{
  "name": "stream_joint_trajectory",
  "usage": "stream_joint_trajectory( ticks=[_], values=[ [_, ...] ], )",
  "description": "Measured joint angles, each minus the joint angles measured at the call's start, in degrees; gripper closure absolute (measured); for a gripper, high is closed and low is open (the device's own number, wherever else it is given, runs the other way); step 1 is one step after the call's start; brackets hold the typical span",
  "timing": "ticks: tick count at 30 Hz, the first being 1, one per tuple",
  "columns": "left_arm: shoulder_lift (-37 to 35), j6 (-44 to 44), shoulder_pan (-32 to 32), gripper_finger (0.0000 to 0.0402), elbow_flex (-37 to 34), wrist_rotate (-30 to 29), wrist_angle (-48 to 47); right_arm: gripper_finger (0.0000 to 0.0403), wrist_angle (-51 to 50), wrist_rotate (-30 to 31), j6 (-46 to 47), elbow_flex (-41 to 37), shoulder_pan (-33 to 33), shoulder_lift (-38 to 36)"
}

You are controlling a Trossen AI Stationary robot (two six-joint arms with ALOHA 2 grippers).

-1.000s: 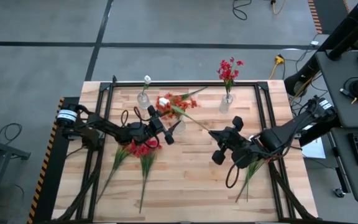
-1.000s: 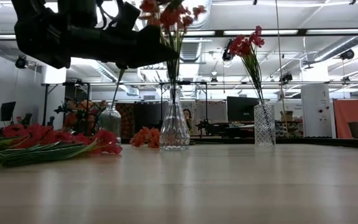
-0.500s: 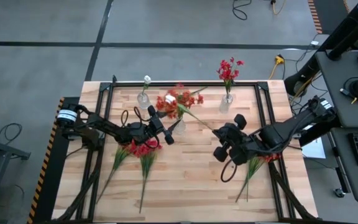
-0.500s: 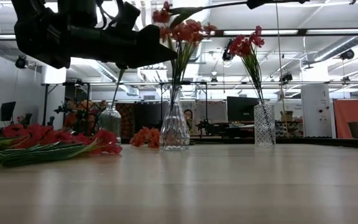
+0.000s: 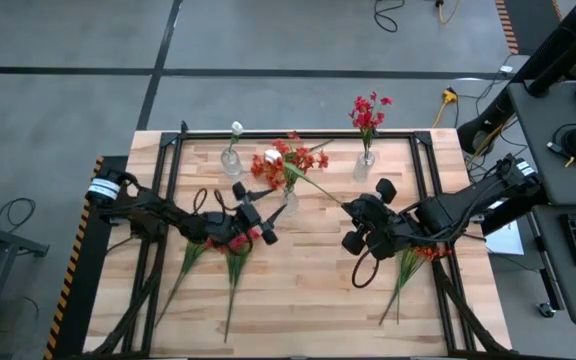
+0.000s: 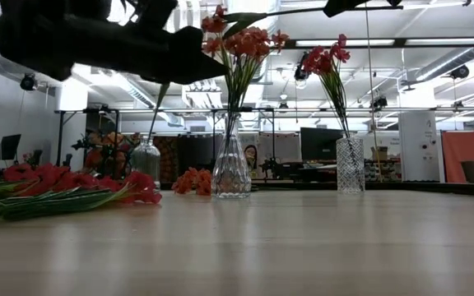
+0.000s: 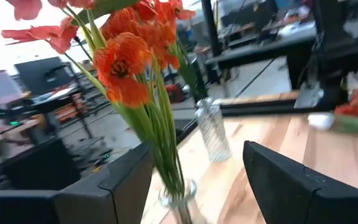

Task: Sort flowers into vase by color
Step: Put the top white tulip into the top left transparent vase

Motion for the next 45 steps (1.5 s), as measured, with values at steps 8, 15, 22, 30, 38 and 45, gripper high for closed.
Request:
stream_joint_trajectory(
  ticks=[8, 15, 22, 30, 38, 45],
  values=[
    [-6.80, 3.43, -6.64, 0.0168, -0.03, -8.26, -1.24, 0.0390, 0.03, 0.05, -0.68, 0.00, 0.01, 0.00],
    [-11.98, 5.45, -1.62, 0.0168, -0.03, -0.14, 6.09, 0.0390, 0.10, 1.13, -1.36, -0.02, 0.01, 0.09],
    [-9.58, 0.59, 4.60, 0.0168, -0.03, 5.87, 4.65, 0.0390, 0.15, 1.35, -1.34, -0.04, 0.01, 0.11],
    [-5.20, -0.15, 8.43, 0.0168, 2.22, 7.56, 4.51, 0.0390, 0.51, 1.35, -1.26, -0.07, -0.08, 0.13],
    [-1.65, 1.86, 10.34, 0.0188, 6.83, 8.51, 2.64, 0.0390, 0.56, 1.37, -1.21, -0.09, -0.08, 0.17],
    [-1.08, 1.88, 10.36, 0.0246, 7.37, 8.11, 3.19, 0.0390, 0.54, 1.39, -1.21, -0.40, -0.08, 0.17]
  ],
)
